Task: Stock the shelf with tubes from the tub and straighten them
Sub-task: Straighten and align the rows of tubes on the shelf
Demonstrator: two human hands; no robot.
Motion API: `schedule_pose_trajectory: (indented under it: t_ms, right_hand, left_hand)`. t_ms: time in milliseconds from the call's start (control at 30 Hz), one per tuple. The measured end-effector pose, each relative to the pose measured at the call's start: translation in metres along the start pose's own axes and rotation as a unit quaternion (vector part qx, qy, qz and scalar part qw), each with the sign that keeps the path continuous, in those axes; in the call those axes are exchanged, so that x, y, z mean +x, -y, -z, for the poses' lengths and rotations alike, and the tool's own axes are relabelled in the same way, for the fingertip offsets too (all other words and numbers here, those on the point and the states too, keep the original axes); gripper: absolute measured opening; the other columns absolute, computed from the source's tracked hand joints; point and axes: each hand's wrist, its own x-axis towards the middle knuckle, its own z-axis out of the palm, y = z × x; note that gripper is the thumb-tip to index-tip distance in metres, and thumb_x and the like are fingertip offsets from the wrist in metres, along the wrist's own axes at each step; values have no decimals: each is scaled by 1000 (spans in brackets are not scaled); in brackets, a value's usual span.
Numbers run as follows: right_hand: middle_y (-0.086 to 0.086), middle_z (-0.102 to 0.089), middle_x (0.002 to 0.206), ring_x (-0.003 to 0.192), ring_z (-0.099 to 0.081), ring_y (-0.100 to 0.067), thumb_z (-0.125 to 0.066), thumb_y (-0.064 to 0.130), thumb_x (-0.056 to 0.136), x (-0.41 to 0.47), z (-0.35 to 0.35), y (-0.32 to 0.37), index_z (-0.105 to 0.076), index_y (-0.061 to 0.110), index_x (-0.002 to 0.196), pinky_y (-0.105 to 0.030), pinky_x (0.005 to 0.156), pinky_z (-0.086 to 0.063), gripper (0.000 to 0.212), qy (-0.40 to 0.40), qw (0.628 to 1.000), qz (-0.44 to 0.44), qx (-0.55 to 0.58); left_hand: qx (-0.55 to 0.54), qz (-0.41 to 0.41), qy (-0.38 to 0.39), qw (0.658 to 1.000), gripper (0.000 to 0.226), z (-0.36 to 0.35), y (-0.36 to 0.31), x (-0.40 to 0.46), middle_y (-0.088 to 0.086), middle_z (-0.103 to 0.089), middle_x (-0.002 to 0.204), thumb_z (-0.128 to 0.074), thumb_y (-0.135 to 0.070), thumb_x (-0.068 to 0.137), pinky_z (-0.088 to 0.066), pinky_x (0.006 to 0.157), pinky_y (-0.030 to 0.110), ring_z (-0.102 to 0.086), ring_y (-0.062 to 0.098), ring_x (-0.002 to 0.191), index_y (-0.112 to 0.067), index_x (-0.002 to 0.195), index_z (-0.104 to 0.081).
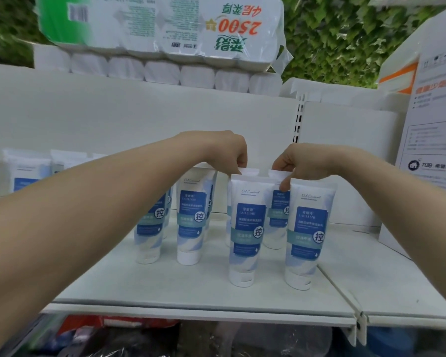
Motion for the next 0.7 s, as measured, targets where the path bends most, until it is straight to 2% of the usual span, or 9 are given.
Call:
schedule_pose_trajectory:
  t_ms: [67, 167, 300, 367, 500, 600, 700]
  right_hand:
    - [5, -70, 107, 96, -64, -16, -69, 26, 86, -2, 0, 0, -67, 27, 109, -32, 88, -52, 23, 0, 1000, -8, 6]
    - [7, -69, 104, 99, -63, -14, -68, 28, 87, -10, 2, 1, -64, 31, 115, -29, 90, -48, 29, -34, 998, -10, 46]
    - [13, -71, 96, 97, -62, -8, -62, 33, 90, -33, 12, 5, -70, 32, 106, -29, 94, -46, 18, -130, 989, 10, 77]
    - [15, -72, 95, 98, -62, -8, -60, 37, 91, -46, 16, 9, -72, 31, 102, -30, 95, -46, 18, -152, 984, 6, 96]
    - [17, -72, 97, 101, -60, -5, -57, 51, 89, -70, 24, 13, -74, 32, 97, -30, 96, -42, 27, -155, 980, -12, 121]
    - [18, -72, 97, 100, -59, 1, -62, 59, 80, -87, 27, 18, -75, 30, 95, -26, 94, -39, 36, -73, 987, -28, 143]
    - [16, -73, 98, 98, -65, -3, -75, 50, 72, -96, 20, 22, -73, 27, 100, -27, 94, -48, 36, 10, 992, -29, 122]
  left_hand:
    - [-3, 5, 2, 1000, 18, 0, -1, -1, -3, -70, 87, -67, -37, 84, -49, 74, 29, -60, 15, 81, -20, 87, -72]
    - [-35, 8, -43, 998, 22, 2, -1, -8, -9, -70, 100, -67, -37, 86, -50, 84, 26, -62, 10, 92, -24, 102, -72]
    - [-106, -34, -196, 974, 23, 6, -8, -35, -13, -69, 102, -61, -40, 90, -36, 71, 10, -58, -1, 86, -25, 104, -71]
    - [-144, -47, -218, 964, 27, 7, -15, -51, -16, -68, 98, -59, -48, 89, -35, 70, 8, -57, -5, 85, -27, 101, -71]
    - [-165, -71, -163, 970, 34, 4, -24, -77, -20, -67, 95, -60, -61, 81, -40, 77, 12, -58, -8, 91, -33, 98, -70]
    - [-128, -68, -109, 983, 40, 0, -28, -85, -20, -66, 97, -67, -63, 73, -43, 90, 23, -56, -1, 102, -35, 101, -68]
    - [-91, -65, -77, 991, 38, -5, -34, -86, -15, -68, 88, -74, -57, 70, -44, 98, 39, -56, 17, 112, -29, 95, -67]
